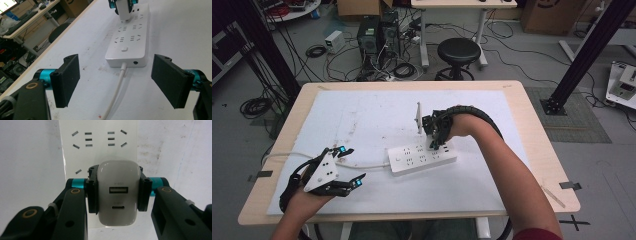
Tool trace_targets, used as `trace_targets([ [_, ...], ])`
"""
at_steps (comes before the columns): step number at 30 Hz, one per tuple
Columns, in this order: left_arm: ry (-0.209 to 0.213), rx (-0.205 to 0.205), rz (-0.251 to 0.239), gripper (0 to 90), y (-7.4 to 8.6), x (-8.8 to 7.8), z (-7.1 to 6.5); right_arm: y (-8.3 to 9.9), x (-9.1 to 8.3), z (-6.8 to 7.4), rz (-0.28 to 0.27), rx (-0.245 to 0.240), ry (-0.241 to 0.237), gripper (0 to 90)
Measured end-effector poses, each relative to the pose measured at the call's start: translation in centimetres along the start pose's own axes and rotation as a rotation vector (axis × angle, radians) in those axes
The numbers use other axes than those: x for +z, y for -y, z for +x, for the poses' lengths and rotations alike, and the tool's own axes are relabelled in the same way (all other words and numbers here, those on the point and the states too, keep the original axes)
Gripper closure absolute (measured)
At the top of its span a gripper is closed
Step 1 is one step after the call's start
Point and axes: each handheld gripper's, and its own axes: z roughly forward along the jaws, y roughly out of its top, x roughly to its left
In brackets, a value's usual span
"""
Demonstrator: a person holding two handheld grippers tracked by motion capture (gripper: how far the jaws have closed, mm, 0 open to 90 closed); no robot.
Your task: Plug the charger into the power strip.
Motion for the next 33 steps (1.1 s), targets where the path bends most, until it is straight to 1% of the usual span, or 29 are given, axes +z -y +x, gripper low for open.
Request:
trace_targets([
  [1, 0.001, 0.004, 0.003, 23.0, 0.0, 0.0, 0.0, -0.1, 0.1, -0.1, -0.010, -0.016, 0.003, 63.5],
  [2, 0.001, 0.004, -0.001, 23.0, -0.1, 0.1, -0.1, -0.1, 0.1, -0.1, -0.006, -0.007, -0.001, 63.5],
  [3, 0.002, 0.007, 0.000, 23.0, -0.2, 0.1, -0.1, -0.2, 0.7, -0.1, 0.018, -0.014, -0.002, 63.6],
  [4, 0.002, 0.012, 0.000, 23.0, -0.2, 0.1, -0.2, -0.4, 1.0, 0.0, 0.019, -0.013, -0.005, 63.6],
  [5, 0.002, 0.010, -0.007, 23.1, -0.3, 0.1, -0.2, -0.5, 1.0, 0.0, 0.031, -0.007, -0.008, 63.7],
  [6, 0.002, 0.010, -0.008, 23.0, -0.3, 0.1, -0.2, -0.4, 1.0, -0.1, 0.030, 0.009, -0.015, 63.7],
  [8, 0.001, 0.006, -0.007, 23.0, -0.4, 0.2, -0.2, -0.4, 1.0, -0.1, 0.023, 0.007, -0.010, 63.7],
  [11, 0.001, 0.012, -0.006, 23.0, -0.5, 0.2, -0.2, -0.3, 1.0, -0.2, 0.020, 0.023, -0.017, 63.8],
  [12, 0.003, 0.014, -0.005, 23.0, -0.5, 0.2, -0.2, -0.3, 1.1, -0.2, 0.015, 0.017, -0.017, 63.8],
  [14, 0.000, 0.012, -0.008, 23.0, -0.6, 0.2, -0.2, -0.5, 1.4, -0.2, 0.024, 0.021, -0.018, 63.8],
  [15, 0.000, 0.014, -0.006, 23.0, -0.6, 0.2, -0.3, -0.4, 1.4, -0.3, 0.020, 0.027, -0.020, 63.7],
  [17, -0.001, 0.023, -0.005, 23.0, -0.7, 0.1, -0.2, -0.3, 1.5, -0.4, 0.002, 0.015, -0.021, 63.7],
  [18, -0.002, 0.021, -0.005, 23.0, -0.7, 0.1, -0.2, -0.3, 1.5, -0.4, 0.004, 0.019, -0.025, 63.7],
  [19, -0.002, 0.020, -0.004, 23.1, -0.7, 0.0, -0.1, -0.3, 1.4, -0.3, 0.019, 0.031, -0.028, 63.7],
  [24, 0.008, 0.024, 0.004, 23.1, -0.9, 0.0, 0.0, -0.4, 1.4, -0.4, 0.022, 0.021, -0.027, 63.1],
  [25, 0.008, 0.023, 0.005, 23.0, -0.9, 0.0, 0.1, -0.3, 1.4, -0.5, 0.013, 0.022, -0.026, 62.6],
  [26, 0.009, 0.022, 0.007, 23.0, -0.9, 0.0, 0.2, -0.2, 1.4, -0.6, 0.008, 0.036, -0.031, 59.7],
  [27, 0.010, 0.022, 0.007, 23.0, -0.9, 0.0, 0.2, -0.1, 1.4, -0.7, 0.005, 0.052, -0.019, 54.0],
  [28, 0.010, 0.021, 0.006, 23.0, -0.9, 0.1, 0.3, 0.0, 1.2, -0.6, 0.002, 0.085, -0.021, 46.4],
  [29, 0.009, 0.017, 0.009, 23.0, -0.9, 0.1, 0.4, 0.3, 1.0, -0.8, -0.028, 0.119, -0.010, 39.6],
  [30, 0.013, 0.017, 0.010, 23.0, -0.9, 0.2, 0.5, 0.5, 0.6, -0.9, -0.049, 0.154, -0.014, 41.1],
  [31, 0.013, 0.019, 0.009, 23.0, -0.9, 0.2, 0.6, 0.7, 0.2, -0.7, -0.082, 0.151, -0.014, 41.2],
  [32, 0.015, 0.019, 0.009, 23.0, -1.0, 0.3, 0.7, 0.9, -0.3, -0.4, -0.117, 0.158, -0.009, 39.8],
  [33, 0.017, 0.016, 0.004, 23.0, -1.0, 0.4, 0.7, 1.2, -0.8, -0.2, -0.157, 0.181, -0.011, 39.6],
])
